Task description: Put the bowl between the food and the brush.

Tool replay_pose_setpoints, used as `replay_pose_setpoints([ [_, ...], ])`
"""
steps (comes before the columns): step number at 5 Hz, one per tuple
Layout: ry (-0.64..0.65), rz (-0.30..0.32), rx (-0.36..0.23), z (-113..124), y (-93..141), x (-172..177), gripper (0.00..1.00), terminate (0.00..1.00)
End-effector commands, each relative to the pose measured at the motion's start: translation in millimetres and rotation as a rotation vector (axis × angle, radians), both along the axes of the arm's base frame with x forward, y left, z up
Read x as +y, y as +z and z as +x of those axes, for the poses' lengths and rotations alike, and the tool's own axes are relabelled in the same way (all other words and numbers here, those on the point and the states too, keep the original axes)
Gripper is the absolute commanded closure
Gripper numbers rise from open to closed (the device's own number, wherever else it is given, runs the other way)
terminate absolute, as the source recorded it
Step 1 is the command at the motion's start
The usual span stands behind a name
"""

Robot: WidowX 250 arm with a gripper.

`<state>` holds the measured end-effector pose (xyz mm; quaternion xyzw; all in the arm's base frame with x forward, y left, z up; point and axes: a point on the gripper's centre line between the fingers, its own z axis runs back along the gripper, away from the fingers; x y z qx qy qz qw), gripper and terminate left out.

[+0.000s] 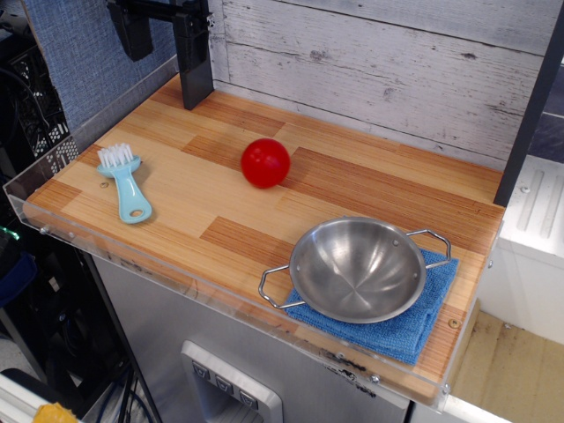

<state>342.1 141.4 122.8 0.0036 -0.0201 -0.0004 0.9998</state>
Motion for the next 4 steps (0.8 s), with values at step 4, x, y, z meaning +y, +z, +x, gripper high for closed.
replay_pose_setpoints([
  [4,-0.125,0.02,-0.014,-61,-21,-90,0.0,0.0],
])
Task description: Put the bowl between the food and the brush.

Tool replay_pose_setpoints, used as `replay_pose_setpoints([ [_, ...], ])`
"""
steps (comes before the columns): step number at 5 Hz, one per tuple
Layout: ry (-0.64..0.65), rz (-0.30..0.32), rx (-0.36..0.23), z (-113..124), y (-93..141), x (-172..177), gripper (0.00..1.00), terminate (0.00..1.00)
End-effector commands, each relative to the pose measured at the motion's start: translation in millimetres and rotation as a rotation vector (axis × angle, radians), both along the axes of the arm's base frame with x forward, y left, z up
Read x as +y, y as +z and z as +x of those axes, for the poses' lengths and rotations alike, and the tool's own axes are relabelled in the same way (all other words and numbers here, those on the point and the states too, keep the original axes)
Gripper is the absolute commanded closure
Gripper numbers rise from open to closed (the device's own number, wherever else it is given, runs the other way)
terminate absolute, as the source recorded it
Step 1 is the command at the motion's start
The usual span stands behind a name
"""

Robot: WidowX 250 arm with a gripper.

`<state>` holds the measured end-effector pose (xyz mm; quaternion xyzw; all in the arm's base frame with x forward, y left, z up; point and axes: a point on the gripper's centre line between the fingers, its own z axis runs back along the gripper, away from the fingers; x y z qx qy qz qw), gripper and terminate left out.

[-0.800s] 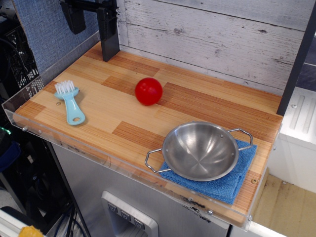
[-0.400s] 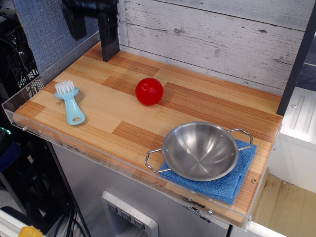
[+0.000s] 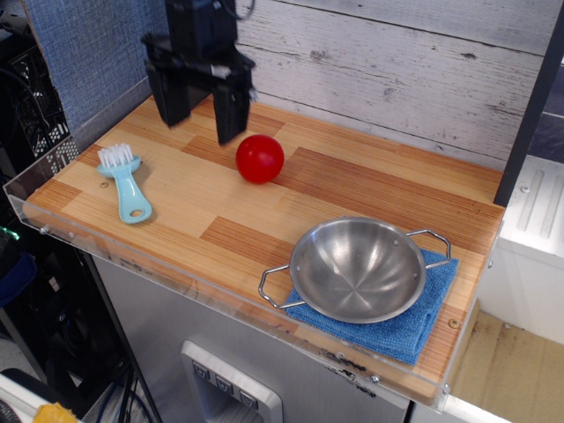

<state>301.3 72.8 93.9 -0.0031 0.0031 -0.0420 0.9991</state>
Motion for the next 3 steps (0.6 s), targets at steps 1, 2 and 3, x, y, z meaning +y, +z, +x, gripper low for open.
replay_pose_setpoints([
  [1,-0.037,0.041,-0.066,-32,-9,-37,0.0,0.0],
  [2,-0.052,0.033,-0.062,-34,-25,-56,0.0,0.0],
  [3,-0.077,0.035,-0.048,-32,-35,-70,0.0,0.0],
])
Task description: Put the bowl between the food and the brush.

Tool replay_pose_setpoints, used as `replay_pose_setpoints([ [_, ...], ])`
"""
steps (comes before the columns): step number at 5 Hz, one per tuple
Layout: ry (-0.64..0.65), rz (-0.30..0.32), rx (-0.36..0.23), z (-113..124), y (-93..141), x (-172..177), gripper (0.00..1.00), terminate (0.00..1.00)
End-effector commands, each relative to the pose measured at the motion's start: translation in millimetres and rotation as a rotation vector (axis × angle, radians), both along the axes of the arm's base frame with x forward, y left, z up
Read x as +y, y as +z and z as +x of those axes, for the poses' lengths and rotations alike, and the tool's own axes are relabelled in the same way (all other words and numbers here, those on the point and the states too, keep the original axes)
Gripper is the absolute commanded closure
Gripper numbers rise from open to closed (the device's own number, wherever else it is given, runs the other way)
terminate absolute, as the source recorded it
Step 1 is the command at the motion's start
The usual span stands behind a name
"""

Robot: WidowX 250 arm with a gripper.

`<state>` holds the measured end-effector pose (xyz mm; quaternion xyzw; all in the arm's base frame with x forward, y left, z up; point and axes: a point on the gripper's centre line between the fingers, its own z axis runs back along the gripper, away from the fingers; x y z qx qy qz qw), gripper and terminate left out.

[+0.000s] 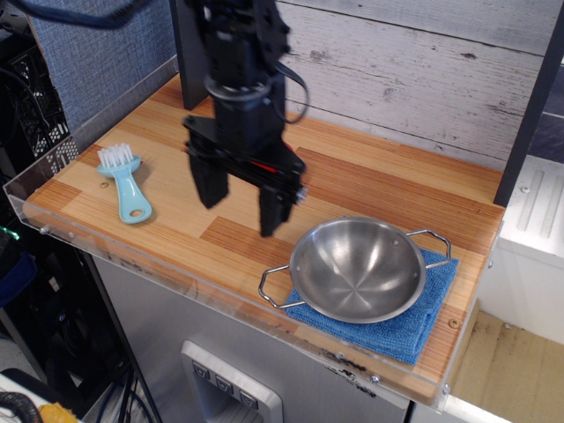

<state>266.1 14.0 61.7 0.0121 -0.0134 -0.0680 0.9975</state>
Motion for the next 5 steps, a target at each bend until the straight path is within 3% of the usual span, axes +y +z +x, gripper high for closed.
replay_pose_setpoints([
  [1,-0.048,0.003,-0.01,2,-7,-24,0.0,0.0],
  [4,-0.062,0.039,0.025,2,-35,-37,0.0,0.0],
  [5,-0.051,0.05,0.018,6,-37,-34,1.0,0.0],
])
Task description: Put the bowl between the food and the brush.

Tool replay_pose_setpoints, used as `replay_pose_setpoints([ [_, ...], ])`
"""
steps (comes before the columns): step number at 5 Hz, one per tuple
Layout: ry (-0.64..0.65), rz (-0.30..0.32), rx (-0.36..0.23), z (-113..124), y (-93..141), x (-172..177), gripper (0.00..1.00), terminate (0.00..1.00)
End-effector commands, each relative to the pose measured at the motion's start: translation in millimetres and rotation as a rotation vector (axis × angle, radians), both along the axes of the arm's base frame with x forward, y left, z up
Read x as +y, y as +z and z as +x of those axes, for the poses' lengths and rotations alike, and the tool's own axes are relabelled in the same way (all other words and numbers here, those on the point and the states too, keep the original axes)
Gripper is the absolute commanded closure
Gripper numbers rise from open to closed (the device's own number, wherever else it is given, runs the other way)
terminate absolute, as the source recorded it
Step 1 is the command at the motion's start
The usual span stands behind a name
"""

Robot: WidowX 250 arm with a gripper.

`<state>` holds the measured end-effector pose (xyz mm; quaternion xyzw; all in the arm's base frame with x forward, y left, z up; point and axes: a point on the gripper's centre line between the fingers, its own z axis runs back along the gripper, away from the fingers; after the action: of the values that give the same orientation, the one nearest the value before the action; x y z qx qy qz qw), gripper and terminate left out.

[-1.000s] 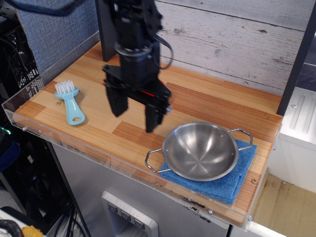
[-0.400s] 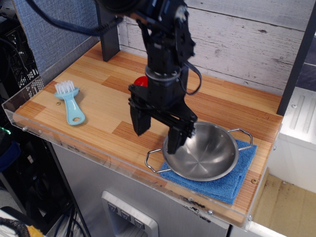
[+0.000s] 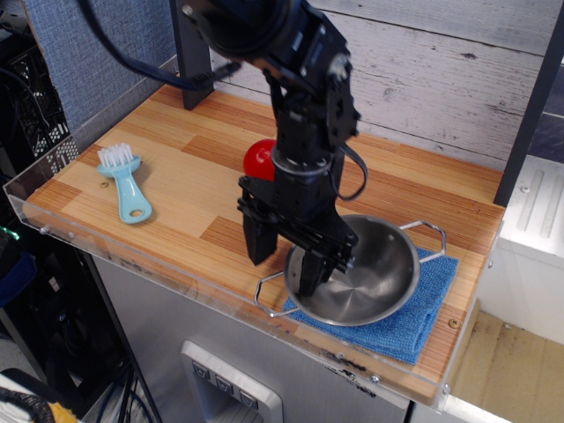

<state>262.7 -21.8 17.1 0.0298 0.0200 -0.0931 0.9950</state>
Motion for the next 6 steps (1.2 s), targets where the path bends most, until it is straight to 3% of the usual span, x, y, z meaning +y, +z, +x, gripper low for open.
replay_pose_setpoints([
  [1,0.013,0.007,-0.051,12,14,8,1.0,0.0],
  [2,0.026,-0.013,-0.06,15,24,16,1.0,0.0],
  [4,0.007,-0.194,-0.088,16,57,30,1.0,0.0],
  [5,0.027,-0.251,-0.107,18,76,55,1.0,0.0],
  [6,0.094,-0.252,-0.112,23,80,92,1.0,0.0],
])
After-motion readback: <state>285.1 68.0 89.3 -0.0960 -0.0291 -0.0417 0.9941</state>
